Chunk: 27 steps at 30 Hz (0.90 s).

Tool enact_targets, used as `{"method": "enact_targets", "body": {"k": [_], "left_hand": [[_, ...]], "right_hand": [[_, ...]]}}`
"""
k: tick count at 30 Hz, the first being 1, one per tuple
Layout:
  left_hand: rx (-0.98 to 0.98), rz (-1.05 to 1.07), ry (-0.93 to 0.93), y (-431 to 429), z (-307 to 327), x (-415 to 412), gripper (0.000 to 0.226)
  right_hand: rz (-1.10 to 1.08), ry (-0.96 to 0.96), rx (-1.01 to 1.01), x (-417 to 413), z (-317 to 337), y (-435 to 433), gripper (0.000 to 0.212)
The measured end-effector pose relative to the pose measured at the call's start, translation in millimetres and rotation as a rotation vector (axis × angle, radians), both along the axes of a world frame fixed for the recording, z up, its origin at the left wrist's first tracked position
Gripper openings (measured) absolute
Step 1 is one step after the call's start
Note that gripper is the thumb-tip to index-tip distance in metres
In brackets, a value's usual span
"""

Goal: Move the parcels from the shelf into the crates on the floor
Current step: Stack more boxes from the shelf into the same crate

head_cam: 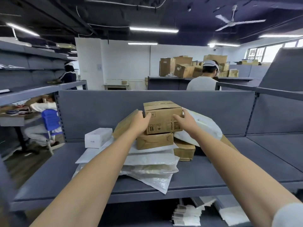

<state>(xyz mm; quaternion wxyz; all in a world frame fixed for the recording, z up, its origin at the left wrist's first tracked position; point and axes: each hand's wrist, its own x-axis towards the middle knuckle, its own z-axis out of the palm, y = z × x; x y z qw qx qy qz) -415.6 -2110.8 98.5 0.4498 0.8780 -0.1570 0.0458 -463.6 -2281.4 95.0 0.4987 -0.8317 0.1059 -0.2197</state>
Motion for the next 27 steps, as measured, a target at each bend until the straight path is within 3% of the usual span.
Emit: {"method": "enact_targets", "body": {"k": [4,6,10,13,16,20,22,25,27], "left_hand": [[-0.322,-0.009,0.177,-7.6,-1.1,13.3,0.073],[-0.370,0.031,0.218,-8.5,-0.1,15.2,0.074],[-0.325,0.051,0.075,-4.6,3.5,8.2,0.031],[-0.361,0.039,0.056,-2.2,2.1,-5.6,0.020],[-0.535,0.029,0.109,1.5,0.1,-24.3,0.026],[-0.658,-0.130,0.200,0.8,-4.6,-60.9,0.037],[-0.663,-0.225,0.290,-2.0,-4.7,-84.7,0.044],[-0.608,-0.311,0.466,-3.8,-10.0,-114.3,0.073],[-0.563,-0.284,0.487,-4.5,-18.0,-132.8,0.078]], "right_hand": [[-0.066,0.083,0.160,3.8,3.8,2.4,0.055],[-0.110,0.093,0.161,1.1,4.0,0.8,0.057],[-0.153,0.007,0.132,-7.5,3.3,0.8,0.038],[-0.161,-0.041,0.139,-22.8,6.1,6.5,0.031],[-0.158,-0.089,0.199,-49.3,5.8,6.1,0.027],[-0.109,-0.138,0.245,-98.2,-5.2,6.4,0.041],[-0.091,-0.182,0.234,-123.9,-14.3,7.3,0.040],[-0.072,-0.186,0.190,-160.2,-25.4,0.5,0.044],[-0.050,-0.130,0.068,-180.4,-30.7,-8.5,0.044]]}}
